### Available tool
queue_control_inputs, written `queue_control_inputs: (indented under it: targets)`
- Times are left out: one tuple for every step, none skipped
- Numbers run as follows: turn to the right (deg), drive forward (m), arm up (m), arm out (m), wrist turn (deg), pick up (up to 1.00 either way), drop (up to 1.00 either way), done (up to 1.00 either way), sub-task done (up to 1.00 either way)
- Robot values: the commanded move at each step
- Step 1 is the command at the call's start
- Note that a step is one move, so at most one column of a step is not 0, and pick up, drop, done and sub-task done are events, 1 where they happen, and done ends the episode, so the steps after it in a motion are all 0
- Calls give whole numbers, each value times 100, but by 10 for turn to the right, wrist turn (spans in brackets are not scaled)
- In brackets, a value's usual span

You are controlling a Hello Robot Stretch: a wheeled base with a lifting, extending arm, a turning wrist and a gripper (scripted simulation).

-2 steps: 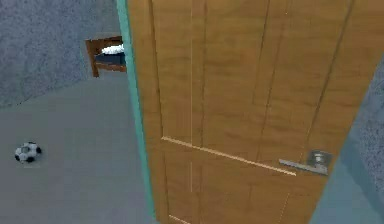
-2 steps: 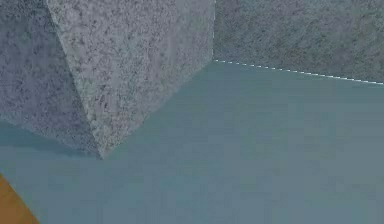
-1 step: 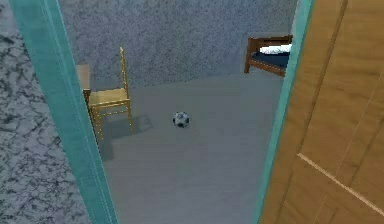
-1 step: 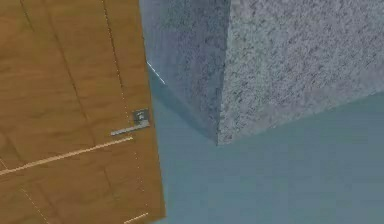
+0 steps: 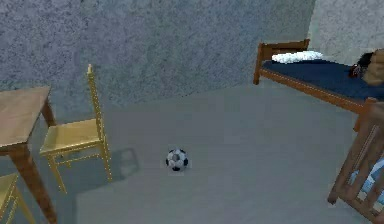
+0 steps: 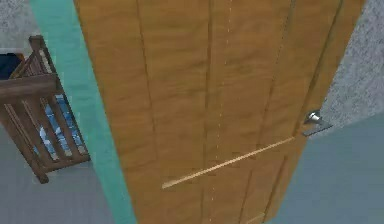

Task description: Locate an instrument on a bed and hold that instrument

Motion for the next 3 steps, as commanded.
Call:
queue_control_inputs:
  targets:
    - [0, 65, 0, 0, 0, 0, 0, 0, 0]
    - [360, 0, 0, 0, 0, 0, 0, 0, 0]
    - [0, 100, 0, 0, 0, 0, 0, 0, 0]
